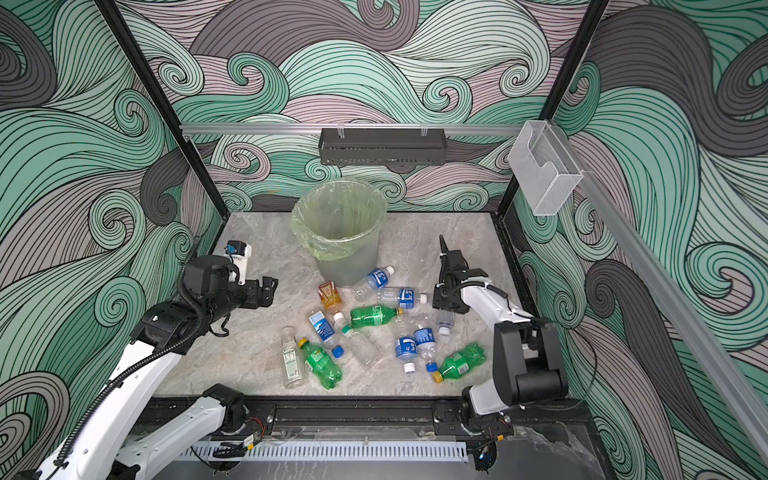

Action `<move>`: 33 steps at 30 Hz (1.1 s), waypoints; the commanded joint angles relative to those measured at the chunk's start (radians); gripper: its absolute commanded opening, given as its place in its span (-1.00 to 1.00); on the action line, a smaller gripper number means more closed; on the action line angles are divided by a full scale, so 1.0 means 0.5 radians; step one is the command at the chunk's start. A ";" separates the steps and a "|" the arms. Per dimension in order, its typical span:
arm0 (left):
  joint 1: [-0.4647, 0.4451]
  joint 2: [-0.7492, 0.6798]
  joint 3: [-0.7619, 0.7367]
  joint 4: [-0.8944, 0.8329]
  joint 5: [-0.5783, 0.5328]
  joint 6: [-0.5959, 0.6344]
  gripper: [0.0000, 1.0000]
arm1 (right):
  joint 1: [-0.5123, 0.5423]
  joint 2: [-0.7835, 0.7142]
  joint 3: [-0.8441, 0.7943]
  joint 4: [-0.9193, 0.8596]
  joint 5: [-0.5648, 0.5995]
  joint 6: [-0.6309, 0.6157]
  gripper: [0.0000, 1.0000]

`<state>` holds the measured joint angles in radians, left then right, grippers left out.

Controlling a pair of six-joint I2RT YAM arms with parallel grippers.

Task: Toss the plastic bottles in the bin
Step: 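Carry the crumpled bottle over the bin with the right gripper and release it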

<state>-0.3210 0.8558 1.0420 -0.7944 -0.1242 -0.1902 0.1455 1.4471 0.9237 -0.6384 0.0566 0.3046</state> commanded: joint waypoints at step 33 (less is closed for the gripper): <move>0.012 0.159 -0.066 -0.129 -0.288 -0.234 0.93 | 0.516 -0.292 1.110 0.343 -0.685 -0.322 -0.08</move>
<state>-0.3210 0.9573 0.9928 -0.8318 -0.2451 -0.2829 0.3439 1.1908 1.3190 -0.5179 -0.2859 0.1658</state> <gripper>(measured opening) 0.963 0.462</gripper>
